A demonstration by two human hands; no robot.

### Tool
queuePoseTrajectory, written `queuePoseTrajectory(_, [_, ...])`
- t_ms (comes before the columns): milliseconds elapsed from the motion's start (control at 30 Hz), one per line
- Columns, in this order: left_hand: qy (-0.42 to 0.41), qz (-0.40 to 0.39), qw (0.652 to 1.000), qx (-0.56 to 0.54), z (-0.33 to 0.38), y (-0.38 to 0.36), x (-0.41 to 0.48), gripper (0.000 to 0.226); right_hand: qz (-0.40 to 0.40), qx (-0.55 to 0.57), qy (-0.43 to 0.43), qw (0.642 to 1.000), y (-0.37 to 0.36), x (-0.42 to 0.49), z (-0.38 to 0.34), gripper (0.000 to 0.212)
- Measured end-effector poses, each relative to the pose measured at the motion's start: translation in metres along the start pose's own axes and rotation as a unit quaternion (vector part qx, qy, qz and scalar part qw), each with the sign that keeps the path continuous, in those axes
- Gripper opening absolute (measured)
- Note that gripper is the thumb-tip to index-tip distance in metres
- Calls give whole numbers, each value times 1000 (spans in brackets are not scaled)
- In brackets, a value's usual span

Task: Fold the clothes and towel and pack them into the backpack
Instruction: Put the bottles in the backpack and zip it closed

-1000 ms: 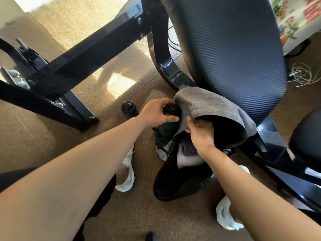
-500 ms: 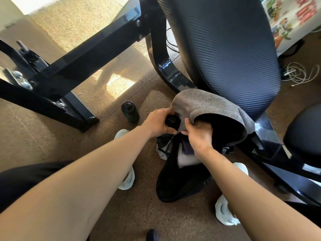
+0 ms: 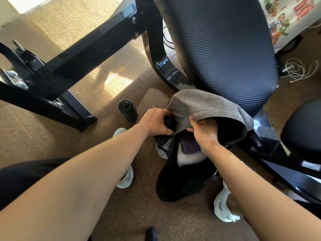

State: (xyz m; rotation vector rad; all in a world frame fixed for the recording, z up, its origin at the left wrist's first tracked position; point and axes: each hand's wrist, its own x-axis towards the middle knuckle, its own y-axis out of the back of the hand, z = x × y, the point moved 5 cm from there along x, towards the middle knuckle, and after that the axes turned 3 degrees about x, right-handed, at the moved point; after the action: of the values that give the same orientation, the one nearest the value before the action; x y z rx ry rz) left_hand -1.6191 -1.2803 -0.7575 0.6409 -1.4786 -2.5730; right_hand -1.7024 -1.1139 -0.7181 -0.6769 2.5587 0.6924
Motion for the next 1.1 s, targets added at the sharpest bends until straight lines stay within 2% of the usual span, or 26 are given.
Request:
queuePoseTrajectory(67, [-1, 0, 1000, -8, 1, 1, 0, 72, -21, -51, 29, 998, -2, 0, -5, 21])
queuePoseTrajectory(133, [-30, -19, 999, 3, 5, 0, -2, 78, -22, -105, 66, 992, -5, -2, -15, 34])
queuePoseTrajectory(200, [-58, -40, 997, 38, 8, -4, -5, 91, -12, -101, 96, 990, -9, -7, -28, 48])
queuePoseTrajectory(267, [-67, -36, 996, 52, 8, -5, -8, 88, -10, -53, 89, 995, -14, -9, -37, 57])
queuePoseTrajectory(367, [-54, -13, 998, 24, 1, -5, -11, 77, 16, 58, 55, 997, -15, -12, -38, 43])
queuePoseTrajectory(500, [7, -12, 1000, -28, -20, -9, -9, 81, 59, 143, 31, 987, -8, -13, -33, 13])
queuePoseTrajectory(600, [28, -13, 998, -47, -26, -14, -5, 79, 60, 184, 23, 981, -11, -15, -31, 9])
queuePoseTrajectory(667, [27, -17, 999, -41, -28, -14, -3, 78, 56, 185, 24, 981, -13, -16, -33, 15])
queuePoseTrajectory(833, [6, -2, 999, 31, -13, -12, 3, 75, 47, 144, 15, 988, -9, -9, -35, 22])
queuePoseTrajectory(900, [-28, -18, 998, 44, -3, -14, 4, 73, 48, 105, 15, 993, -7, -7, -35, 41])
queuePoseTrajectory(967, [-100, -64, 990, 73, 4, -12, 5, 72, 45, 79, 24, 996, -6, -6, -36, 52])
queuePoseTrajectory(1100, [-205, -149, 951, 175, 8, 1, 5, 72, 43, 76, 31, 996, -4, -7, -36, 48])
